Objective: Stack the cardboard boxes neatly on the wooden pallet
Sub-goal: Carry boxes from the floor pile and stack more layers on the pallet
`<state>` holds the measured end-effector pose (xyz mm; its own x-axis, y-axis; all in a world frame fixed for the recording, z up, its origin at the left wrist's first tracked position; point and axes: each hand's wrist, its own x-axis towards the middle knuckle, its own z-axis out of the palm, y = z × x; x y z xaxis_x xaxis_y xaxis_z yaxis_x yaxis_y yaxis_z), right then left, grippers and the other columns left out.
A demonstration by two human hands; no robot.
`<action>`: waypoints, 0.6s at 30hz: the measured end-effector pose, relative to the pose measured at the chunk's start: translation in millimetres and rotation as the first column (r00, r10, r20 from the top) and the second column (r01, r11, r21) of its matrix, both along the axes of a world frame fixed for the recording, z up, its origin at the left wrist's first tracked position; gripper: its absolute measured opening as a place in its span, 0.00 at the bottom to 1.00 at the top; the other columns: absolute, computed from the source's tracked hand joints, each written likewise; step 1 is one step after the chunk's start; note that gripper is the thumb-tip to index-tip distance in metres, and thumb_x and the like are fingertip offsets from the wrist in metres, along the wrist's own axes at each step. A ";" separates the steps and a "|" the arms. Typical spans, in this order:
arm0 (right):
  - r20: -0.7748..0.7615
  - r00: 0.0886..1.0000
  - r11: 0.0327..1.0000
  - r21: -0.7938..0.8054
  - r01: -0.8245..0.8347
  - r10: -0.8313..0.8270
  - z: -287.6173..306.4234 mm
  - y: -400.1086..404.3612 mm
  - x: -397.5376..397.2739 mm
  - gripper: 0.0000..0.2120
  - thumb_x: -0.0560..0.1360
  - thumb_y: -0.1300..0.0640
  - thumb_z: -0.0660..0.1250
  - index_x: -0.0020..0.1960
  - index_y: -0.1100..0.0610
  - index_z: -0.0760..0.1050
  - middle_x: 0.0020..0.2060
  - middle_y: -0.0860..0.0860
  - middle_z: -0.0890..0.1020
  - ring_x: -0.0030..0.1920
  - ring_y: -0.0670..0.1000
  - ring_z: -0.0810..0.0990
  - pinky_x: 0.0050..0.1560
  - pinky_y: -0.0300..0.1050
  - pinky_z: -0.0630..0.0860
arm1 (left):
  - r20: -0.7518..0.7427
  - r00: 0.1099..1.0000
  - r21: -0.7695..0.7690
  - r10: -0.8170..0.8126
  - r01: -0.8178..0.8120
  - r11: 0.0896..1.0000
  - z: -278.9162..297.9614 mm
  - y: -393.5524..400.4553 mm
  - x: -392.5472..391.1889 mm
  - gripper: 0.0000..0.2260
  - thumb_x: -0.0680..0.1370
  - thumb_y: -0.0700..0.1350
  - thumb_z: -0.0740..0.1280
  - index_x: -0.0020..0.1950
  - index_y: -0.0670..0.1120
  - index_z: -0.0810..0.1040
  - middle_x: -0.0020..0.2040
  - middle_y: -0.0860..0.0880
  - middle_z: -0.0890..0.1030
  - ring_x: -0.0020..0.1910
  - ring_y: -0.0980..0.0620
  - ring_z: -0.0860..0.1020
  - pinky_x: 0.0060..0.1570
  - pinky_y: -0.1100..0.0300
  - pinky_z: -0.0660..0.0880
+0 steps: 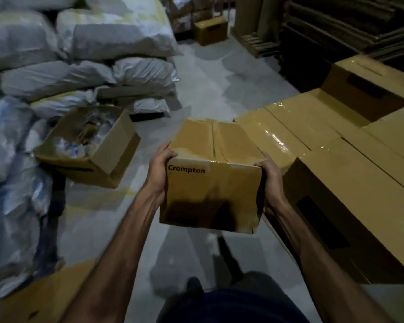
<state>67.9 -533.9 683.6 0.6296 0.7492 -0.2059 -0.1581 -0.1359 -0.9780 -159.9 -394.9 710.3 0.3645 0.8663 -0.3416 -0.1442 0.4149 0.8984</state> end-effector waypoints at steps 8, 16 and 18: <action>-0.098 0.958 0.959 0.057 0.277 -0.271 -27.9 148.3 67.7 0.37 0.68 0.36 0.73 0.75 0.42 0.72 0.70 0.53 0.79 0.67 0.60 0.79 0.64 0.68 0.78 | -0.077 0.978 0.093 -0.193 0.200 0.975 19.4 196.9 110.9 0.21 0.72 0.45 0.67 0.65 0.51 0.82 0.52 0.42 0.85 0.46 0.42 0.81 0.44 0.48 0.79; -0.179 0.929 0.933 0.101 0.345 -0.325 -44.0 356.2 170.9 0.34 0.71 0.39 0.69 0.77 0.42 0.69 0.75 0.54 0.74 0.72 0.58 0.74 0.69 0.69 0.74 | -0.159 0.964 0.164 -0.214 0.240 0.957 41.4 404.1 227.6 0.21 0.75 0.45 0.65 0.68 0.51 0.80 0.58 0.38 0.84 0.49 0.41 0.82 0.46 0.47 0.80; -0.154 0.927 0.925 0.116 0.362 -0.343 -1.3 388.9 180.3 0.32 0.77 0.45 0.66 0.80 0.48 0.67 0.73 0.50 0.73 0.65 0.41 0.79 0.61 0.46 0.81 | -0.152 0.959 0.194 -0.241 0.268 0.944 47.9 444.3 249.3 0.17 0.79 0.42 0.62 0.66 0.51 0.81 0.53 0.42 0.85 0.46 0.44 0.83 0.44 0.50 0.80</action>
<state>248.1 -145.0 682.3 0.8330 0.5108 -0.2124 -0.2964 0.0879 -0.9510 89.3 49.4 758.3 0.5483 0.8072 -0.2187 0.0599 0.2229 0.9730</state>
